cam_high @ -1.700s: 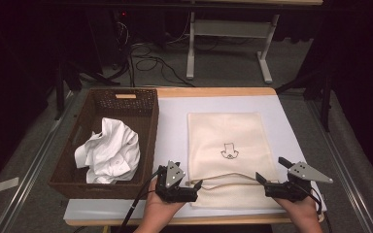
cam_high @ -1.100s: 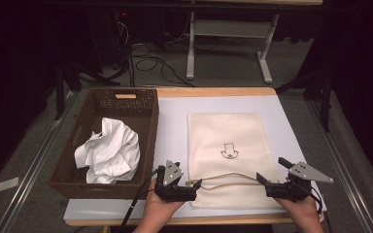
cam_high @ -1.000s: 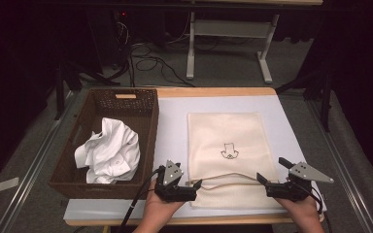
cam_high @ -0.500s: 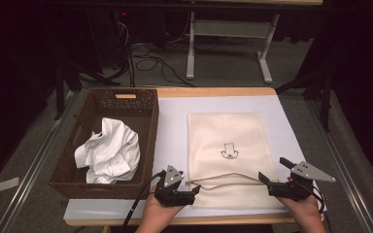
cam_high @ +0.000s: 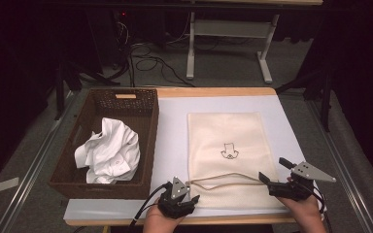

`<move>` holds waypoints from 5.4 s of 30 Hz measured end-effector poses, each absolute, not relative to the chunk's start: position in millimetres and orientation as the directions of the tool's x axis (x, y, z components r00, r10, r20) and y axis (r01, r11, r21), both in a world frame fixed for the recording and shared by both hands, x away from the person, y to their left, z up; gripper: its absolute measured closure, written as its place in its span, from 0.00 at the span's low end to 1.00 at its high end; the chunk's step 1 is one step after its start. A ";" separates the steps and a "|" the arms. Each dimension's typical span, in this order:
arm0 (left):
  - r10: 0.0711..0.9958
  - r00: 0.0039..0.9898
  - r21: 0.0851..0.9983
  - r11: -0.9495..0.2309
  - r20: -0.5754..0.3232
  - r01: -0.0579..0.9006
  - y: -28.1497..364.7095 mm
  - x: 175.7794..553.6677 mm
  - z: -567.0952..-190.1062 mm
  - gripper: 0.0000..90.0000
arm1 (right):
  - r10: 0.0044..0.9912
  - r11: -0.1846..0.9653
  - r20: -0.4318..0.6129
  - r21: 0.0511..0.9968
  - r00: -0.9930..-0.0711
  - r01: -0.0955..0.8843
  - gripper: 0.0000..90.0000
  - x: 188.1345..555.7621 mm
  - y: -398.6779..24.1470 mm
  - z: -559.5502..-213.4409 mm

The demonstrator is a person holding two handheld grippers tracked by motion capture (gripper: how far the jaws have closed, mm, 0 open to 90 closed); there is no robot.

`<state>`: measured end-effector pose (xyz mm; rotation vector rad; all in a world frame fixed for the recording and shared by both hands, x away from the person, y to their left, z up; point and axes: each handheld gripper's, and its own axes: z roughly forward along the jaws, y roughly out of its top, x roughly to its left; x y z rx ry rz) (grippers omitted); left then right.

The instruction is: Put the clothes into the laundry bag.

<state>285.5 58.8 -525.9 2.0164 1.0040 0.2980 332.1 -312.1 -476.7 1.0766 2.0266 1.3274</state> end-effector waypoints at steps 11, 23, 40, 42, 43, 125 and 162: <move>0.749 0.652 0.774 -0.342 -0.118 0.533 58.0 285.5 -526.0 0.86 | 0.817 0.220 0.030 0.907 -0.576 0.360 0.06 333.0 -310.7 -479.1; 0.804 0.587 0.776 -0.312 -0.093 0.549 77.4 295.1 -519.6 0.92 | 0.815 0.221 0.037 0.903 -0.579 0.368 0.09 334.2 -311.7 -480.8; 0.791 0.596 0.807 -0.259 -0.138 0.531 80.3 295.7 -516.4 0.45 | 0.862 0.192 0.049 0.890 -0.504 0.413 0.22 351.4 -323.6 -485.3; 0.786 0.601 0.799 -0.266 -0.145 0.540 79.9 298.2 -518.3 0.40 | 0.877 0.191 0.049 0.878 -0.479 0.439 0.25 365.7 -324.8 -487.2; 0.788 0.598 0.799 -0.262 -0.146 0.542 79.0 298.2 -519.9 0.39 | 0.880 0.193 0.050 0.871 -0.472 0.452 0.27 370.8 -324.5 -487.9; 0.747 0.655 0.809 -0.313 -0.114 0.498 58.9 299.4 -519.0 0.35 | 0.907 0.270 -0.062 0.844 -0.416 0.463 0.46 339.9 -340.0 -484.4; 0.784 0.618 0.836 -0.302 -0.056 0.458 70.6 310.0 -512.8 0.25 | 0.882 0.254 -0.022 0.863 -0.470 0.437 0.28 328.7 -326.2 -482.9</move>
